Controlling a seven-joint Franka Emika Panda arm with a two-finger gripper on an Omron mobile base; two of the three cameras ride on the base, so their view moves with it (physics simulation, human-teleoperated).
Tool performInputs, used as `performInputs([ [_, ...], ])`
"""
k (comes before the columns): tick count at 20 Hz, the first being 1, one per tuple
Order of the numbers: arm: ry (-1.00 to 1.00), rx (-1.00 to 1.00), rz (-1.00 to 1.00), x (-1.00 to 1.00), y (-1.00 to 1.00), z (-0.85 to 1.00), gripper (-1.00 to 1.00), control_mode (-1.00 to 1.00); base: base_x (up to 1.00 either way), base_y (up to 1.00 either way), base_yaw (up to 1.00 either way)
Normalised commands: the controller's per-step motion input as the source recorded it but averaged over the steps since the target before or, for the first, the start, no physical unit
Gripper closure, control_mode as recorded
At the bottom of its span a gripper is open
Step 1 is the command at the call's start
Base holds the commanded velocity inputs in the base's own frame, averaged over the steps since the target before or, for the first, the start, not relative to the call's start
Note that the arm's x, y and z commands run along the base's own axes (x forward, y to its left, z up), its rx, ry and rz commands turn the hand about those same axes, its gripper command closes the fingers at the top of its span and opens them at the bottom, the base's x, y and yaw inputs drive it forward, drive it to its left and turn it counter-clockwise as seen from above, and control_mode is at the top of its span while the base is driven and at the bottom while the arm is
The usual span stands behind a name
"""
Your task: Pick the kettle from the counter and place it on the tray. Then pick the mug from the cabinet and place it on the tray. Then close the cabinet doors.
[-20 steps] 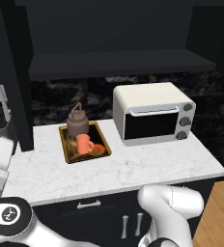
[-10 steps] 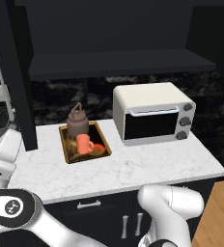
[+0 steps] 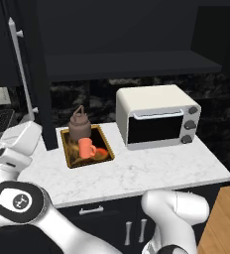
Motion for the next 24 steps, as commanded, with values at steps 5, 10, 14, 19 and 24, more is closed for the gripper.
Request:
performInputs([
  [5, -0.07, 0.05, 0.0, 0.16, -0.61, 0.02, 1.0, -1.0, 0.0, 0.0, 0.0],
  [10, -0.07, 0.07, 0.0, 0.1, -0.65, 0.19, 1.0, -1.0, 0.0, 0.0, 0.0],
  [14, -0.04, 0.07, 0.0, 0.14, -0.57, 0.29, 1.0, -1.0, 0.0, 0.0, 0.0],
  [19, -0.05, 0.11, 0.0, 0.23, -0.54, 0.22, 1.0, -1.0, 0.0, 0.0, 0.0],
  [24, -0.06, 0.11, 0.0, 0.2, -0.51, 0.3, 1.0, -1.0, 0.0, 0.0, 0.0],
])
